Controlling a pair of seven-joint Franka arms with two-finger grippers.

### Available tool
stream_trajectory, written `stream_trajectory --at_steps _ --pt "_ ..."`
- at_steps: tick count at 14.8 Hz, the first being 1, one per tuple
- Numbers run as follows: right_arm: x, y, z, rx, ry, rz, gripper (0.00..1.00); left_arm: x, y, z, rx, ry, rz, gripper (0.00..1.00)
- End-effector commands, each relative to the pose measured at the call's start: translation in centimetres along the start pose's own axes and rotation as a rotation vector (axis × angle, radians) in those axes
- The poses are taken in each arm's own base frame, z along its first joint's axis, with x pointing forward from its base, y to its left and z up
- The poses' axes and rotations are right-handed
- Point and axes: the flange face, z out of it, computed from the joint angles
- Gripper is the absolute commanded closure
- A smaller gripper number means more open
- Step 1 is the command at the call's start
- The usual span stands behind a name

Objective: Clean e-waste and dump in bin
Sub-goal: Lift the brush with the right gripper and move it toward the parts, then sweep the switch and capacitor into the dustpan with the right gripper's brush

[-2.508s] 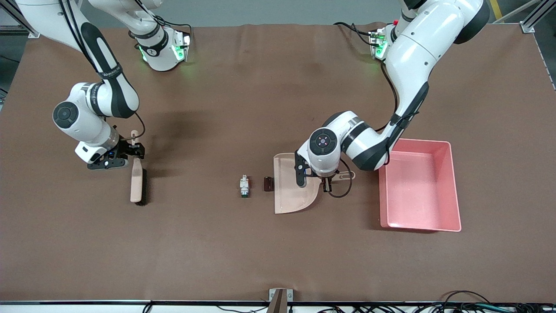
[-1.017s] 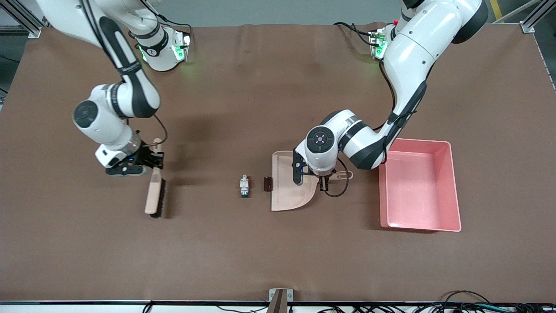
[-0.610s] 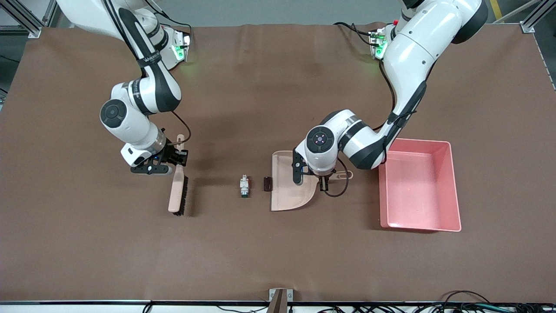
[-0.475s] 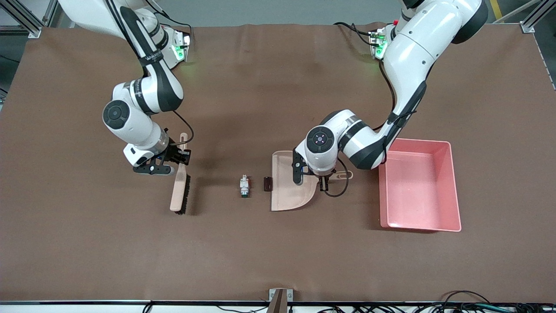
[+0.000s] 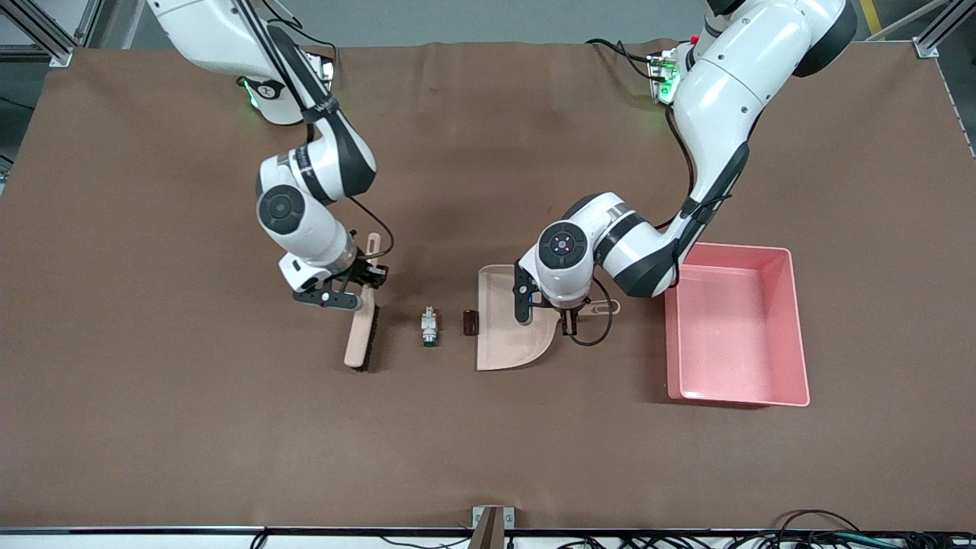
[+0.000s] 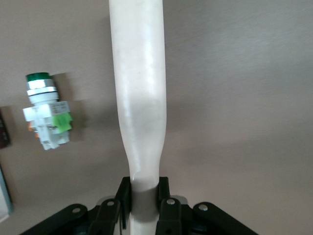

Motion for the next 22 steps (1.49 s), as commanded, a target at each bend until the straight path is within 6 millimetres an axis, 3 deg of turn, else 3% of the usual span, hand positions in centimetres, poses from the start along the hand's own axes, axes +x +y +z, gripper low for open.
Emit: stream_trajectory --at_steps 1,8,13,22 --pt "-0.4 -3.1 1.2 0.010 0.001 0.040 1.00 0.1 -0.2 -0.2 0.009 0.002 -0.001 0.72" --pt "-5.2 -8.1 2.6 0.019 0.016 -0.002 1.00 0.1 -0.2 -0.3 0.009 0.003 -0.004 0.72" --pt "-6.2 -9.6 4.6 0.024 0.033 -0.003 1.00 0.1 -0.2 -0.3 0.008 0.003 -0.006 0.72" --pt "-7.1 -12.7 4.9 0.043 0.044 -0.005 1.00 0.1 -0.1 -0.1 0.005 0.001 -0.014 0.73"
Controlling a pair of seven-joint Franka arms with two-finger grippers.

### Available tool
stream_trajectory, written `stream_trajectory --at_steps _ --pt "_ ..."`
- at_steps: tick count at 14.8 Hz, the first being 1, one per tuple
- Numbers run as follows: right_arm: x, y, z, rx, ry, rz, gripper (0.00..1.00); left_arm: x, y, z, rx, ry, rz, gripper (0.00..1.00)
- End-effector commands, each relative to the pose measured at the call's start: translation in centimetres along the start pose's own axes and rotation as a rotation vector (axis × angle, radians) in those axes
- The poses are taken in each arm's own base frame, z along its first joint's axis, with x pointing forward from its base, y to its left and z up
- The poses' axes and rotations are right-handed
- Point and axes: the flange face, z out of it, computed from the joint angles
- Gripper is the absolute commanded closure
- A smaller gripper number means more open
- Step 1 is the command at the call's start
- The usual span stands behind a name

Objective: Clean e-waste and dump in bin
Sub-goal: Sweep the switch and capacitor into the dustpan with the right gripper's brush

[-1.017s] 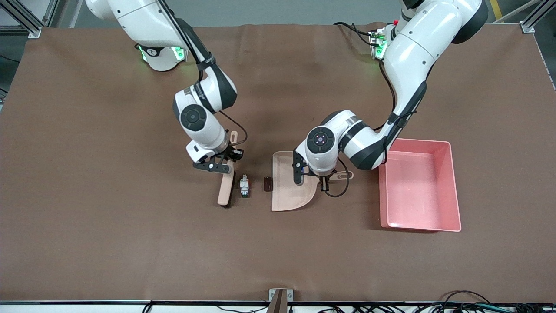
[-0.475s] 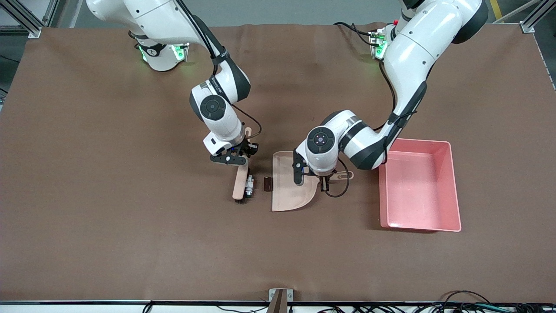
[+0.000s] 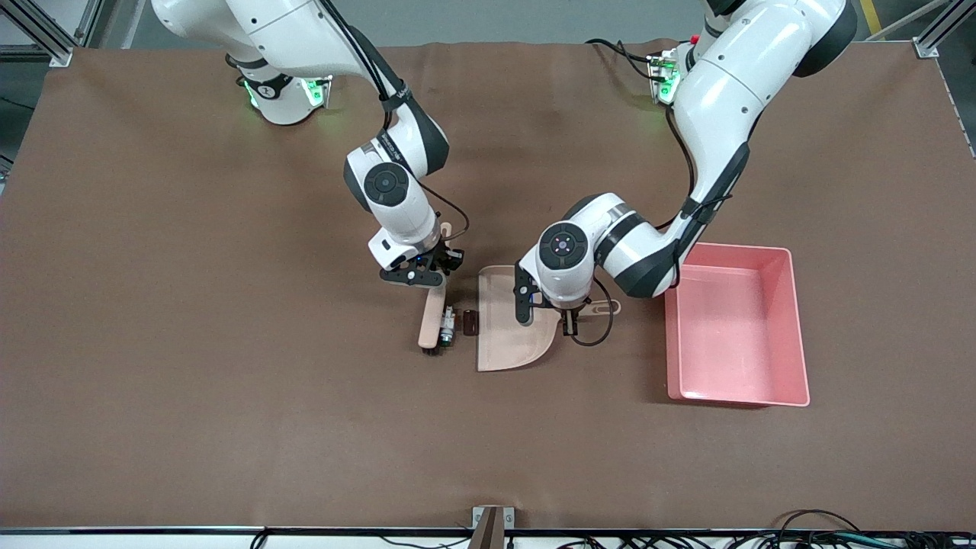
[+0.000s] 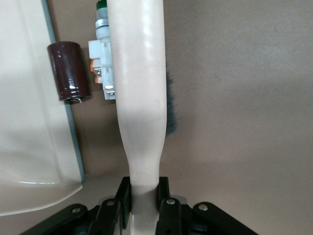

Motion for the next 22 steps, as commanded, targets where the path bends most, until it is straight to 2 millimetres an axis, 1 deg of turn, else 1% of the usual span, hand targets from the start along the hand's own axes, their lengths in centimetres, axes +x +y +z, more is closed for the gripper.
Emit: stream_trajectory --at_steps 1,5,7,11,13,16,18,20,21,22 --pt "-0.1 -1.7 0.9 0.009 -0.002 0.029 1.00 0.2 -0.1 -0.2 0.006 0.000 -0.006 0.73" --pt "-0.2 -4.3 0.8 0.001 -0.022 0.063 1.00 0.2 -0.1 -0.2 0.004 -0.003 -0.005 0.73" --pt "-0.7 -5.7 0.7 0.002 -0.027 0.079 1.00 0.2 -0.1 -0.2 0.003 -0.004 -0.005 0.73" --pt "-1.7 -7.4 0.3 0.013 -0.025 0.102 1.00 0.2 -0.1 -0.2 0.002 -0.003 -0.006 0.73" --pt "-2.0 -8.9 -0.4 0.015 -0.034 0.122 1.00 0.1 0.0 -0.1 0.002 -0.005 -0.006 0.73" --pt "-1.8 -11.1 -2.0 0.015 -0.046 0.167 1.00 0.1 0.0 -0.1 0.002 -0.005 -0.006 0.73" --pt "-1.8 -11.7 -2.7 0.015 -0.053 0.181 1.00 0.1 -0.1 -0.1 0.003 -0.006 -0.006 0.73" --pt "-2.1 -12.1 -2.9 0.019 -0.050 0.187 1.00 0.1 -0.1 -0.1 0.004 -0.007 -0.005 0.73" --pt "-2.1 -12.2 -3.1 0.018 -0.049 0.178 1.00 0.1 -0.1 0.0 0.003 -0.008 -0.002 0.73" --pt "-1.7 -11.6 -3.0 0.003 -0.057 0.175 1.00 0.1 0.0 0.0 0.003 -0.008 -0.004 0.73"
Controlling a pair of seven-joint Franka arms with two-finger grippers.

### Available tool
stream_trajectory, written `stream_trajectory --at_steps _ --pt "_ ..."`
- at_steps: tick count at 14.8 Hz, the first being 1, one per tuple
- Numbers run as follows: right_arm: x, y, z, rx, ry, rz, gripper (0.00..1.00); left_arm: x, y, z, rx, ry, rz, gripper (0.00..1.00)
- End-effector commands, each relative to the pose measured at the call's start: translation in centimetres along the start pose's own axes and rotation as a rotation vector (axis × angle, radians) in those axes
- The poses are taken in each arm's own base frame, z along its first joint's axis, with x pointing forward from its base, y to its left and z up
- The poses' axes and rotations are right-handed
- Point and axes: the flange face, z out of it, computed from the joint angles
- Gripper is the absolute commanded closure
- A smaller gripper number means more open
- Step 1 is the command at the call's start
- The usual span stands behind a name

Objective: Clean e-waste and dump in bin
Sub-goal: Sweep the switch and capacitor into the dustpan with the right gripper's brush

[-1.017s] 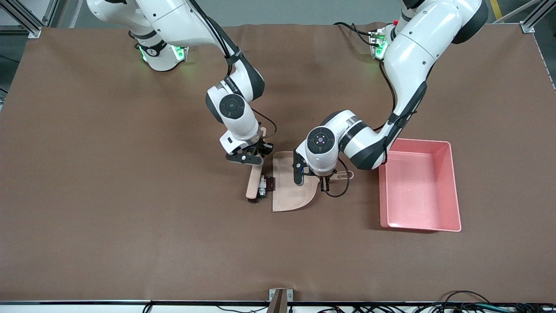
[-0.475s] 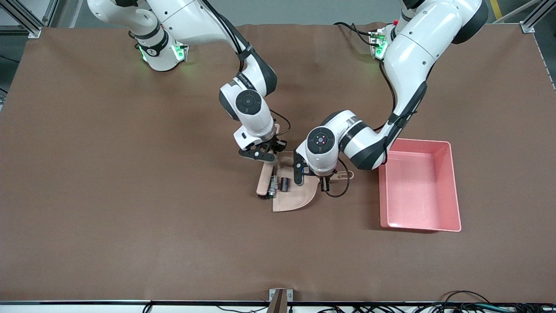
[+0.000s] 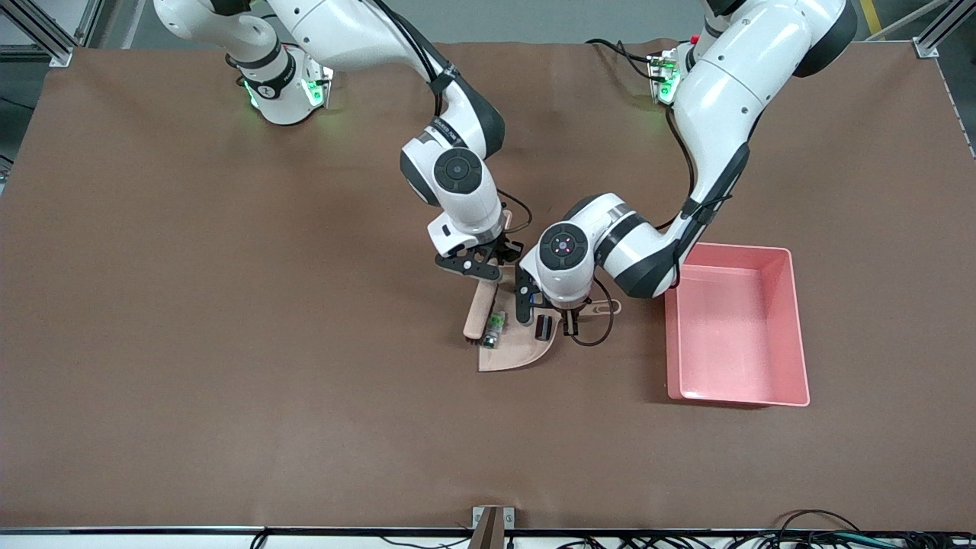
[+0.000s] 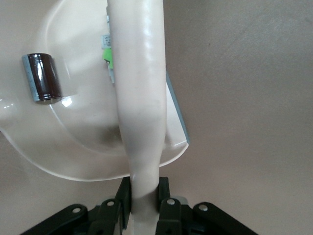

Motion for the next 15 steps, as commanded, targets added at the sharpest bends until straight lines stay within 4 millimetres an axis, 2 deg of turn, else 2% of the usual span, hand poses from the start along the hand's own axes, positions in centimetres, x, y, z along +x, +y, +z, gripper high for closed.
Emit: stream_trajectory --at_steps 1,4,6,7,9,11,15 --pt "0.6 0.4 0.3 -0.032 -0.027 -0.013 1.00 0.2 -0.1 -0.1 0.006 -0.005 -0.003 0.73" --pt "3.0 2.6 0.3 -0.067 -0.050 -0.028 1.00 0.2 -0.1 -0.1 0.005 -0.005 -0.004 0.73" --pt "4.7 3.7 -1.9 -0.073 -0.056 -0.053 1.00 0.2 0.0 -0.1 0.002 -0.003 -0.010 0.73" --pt "6.7 5.1 -3.2 -0.079 -0.061 -0.041 1.00 0.2 0.0 -0.1 0.002 -0.003 -0.015 0.73" --pt "8.4 7.5 -5.0 -0.089 -0.063 -0.036 1.00 0.2 0.0 -0.1 0.002 -0.003 -0.019 0.73" --pt "11.3 12.2 -6.2 -0.114 -0.021 -0.016 1.00 0.3 -0.2 -0.5 0.019 0.003 -0.024 0.74" --pt "14.4 20.5 -9.8 -0.107 -0.013 -0.002 1.00 1.5 -0.5 -1.3 0.089 0.091 -0.010 0.83"
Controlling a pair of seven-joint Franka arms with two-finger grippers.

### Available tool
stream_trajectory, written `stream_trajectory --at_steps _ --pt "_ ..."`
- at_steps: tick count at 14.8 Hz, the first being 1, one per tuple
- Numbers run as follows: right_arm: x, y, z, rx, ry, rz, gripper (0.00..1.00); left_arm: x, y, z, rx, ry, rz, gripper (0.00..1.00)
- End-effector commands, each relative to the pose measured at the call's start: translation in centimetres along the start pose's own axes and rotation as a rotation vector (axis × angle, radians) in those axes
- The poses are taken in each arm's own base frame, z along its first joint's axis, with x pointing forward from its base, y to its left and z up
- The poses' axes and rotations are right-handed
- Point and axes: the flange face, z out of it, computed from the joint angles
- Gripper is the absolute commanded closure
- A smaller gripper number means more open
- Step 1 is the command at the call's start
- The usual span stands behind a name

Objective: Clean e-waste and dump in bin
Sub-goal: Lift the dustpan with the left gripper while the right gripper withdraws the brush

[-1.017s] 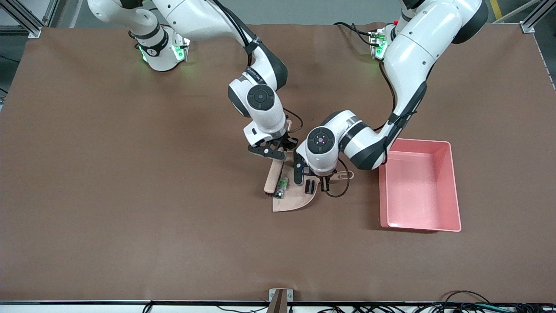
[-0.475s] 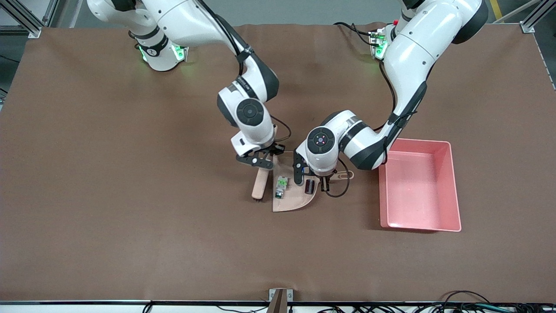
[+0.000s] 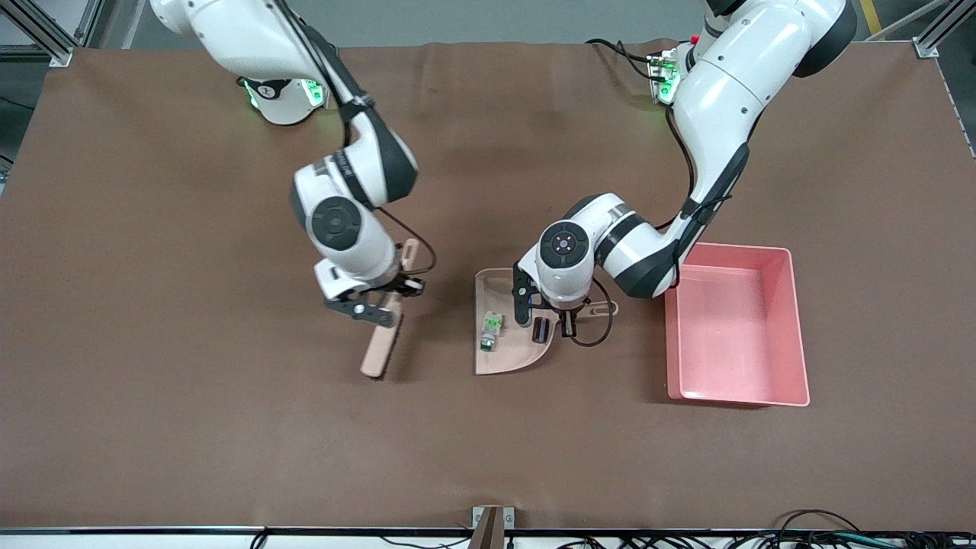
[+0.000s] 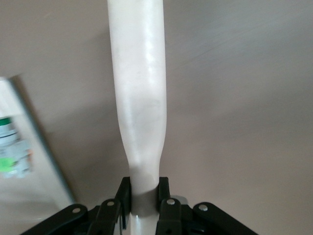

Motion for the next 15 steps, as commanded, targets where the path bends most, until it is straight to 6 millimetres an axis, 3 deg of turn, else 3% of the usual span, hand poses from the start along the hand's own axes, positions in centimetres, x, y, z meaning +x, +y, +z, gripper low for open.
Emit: stream_trajectory --at_steps 1,4,7,10,11,13,15 --pt "0.0 6.9 -2.4 0.016 0.002 -0.046 1.00 1.3 0.0 -0.9 0.056 0.050 0.012 0.84" --pt "0.7 15.8 -1.4 0.036 0.021 -0.118 1.00 2.0 -0.3 -1.8 0.090 0.097 0.013 0.87" --pt "0.9 25.3 -1.1 0.041 0.004 -0.186 1.00 2.8 0.0 -4.9 0.106 0.145 0.018 0.89" --pt "-0.2 34.3 0.5 0.048 -0.022 -0.222 1.00 0.4 -1.6 -8.4 0.104 0.190 -0.013 0.90" --pt "-0.8 36.3 1.2 0.051 -0.033 -0.233 1.00 -0.7 -2.1 -9.2 0.087 0.197 -0.022 0.90" --pt "-1.8 38.0 2.4 0.042 -0.026 -0.236 1.00 -3.6 -3.3 -10.9 0.042 0.206 -0.050 0.90" --pt "-1.8 41.0 3.4 0.015 -0.008 -0.219 1.00 -6.9 -4.3 -12.3 -0.005 0.188 -0.086 0.90"
